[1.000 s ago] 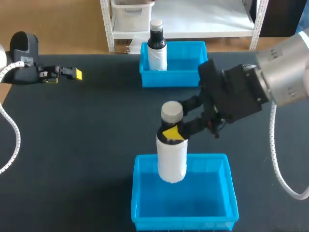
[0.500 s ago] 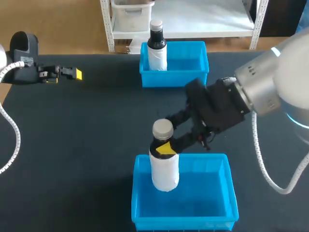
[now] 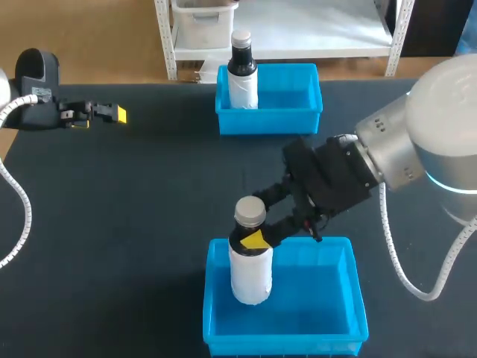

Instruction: Pick up the bottle, and place it in the far bin if it is heavy, or in the near bin if it is light.

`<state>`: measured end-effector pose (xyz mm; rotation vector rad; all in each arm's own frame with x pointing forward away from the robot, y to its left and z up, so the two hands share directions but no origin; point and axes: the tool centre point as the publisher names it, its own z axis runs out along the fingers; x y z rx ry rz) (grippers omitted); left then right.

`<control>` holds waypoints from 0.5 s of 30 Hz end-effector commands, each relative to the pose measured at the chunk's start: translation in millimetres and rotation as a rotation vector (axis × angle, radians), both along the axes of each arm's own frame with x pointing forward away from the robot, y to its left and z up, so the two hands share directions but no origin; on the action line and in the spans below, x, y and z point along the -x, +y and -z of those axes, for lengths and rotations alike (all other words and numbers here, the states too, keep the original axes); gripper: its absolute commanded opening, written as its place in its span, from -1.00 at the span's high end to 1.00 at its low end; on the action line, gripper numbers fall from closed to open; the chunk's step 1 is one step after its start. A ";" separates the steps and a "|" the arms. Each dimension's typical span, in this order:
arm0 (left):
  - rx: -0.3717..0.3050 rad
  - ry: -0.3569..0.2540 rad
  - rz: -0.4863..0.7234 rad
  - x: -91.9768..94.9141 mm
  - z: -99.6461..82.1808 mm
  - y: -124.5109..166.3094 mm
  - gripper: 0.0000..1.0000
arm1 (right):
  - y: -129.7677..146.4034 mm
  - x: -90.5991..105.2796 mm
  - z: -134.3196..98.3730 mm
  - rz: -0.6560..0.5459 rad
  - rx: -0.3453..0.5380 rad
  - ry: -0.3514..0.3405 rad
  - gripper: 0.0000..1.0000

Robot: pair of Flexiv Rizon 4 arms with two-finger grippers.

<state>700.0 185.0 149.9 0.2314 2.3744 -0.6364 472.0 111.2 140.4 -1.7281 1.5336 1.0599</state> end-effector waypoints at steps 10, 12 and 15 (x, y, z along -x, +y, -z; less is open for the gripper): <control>0.000 0.000 0.000 0.0 0.0 0.0 -1.00 | 1.3 -2.3 9.4 -0.012 0.007 0.015 1.00; 0.000 0.000 0.000 0.0 0.0 0.0 -1.00 | 1.4 -2.5 10.2 -0.013 0.008 0.016 0.82; 0.000 0.000 0.000 0.0 0.0 0.0 -1.00 | 1.6 -3.1 11.3 -0.013 0.010 0.016 0.80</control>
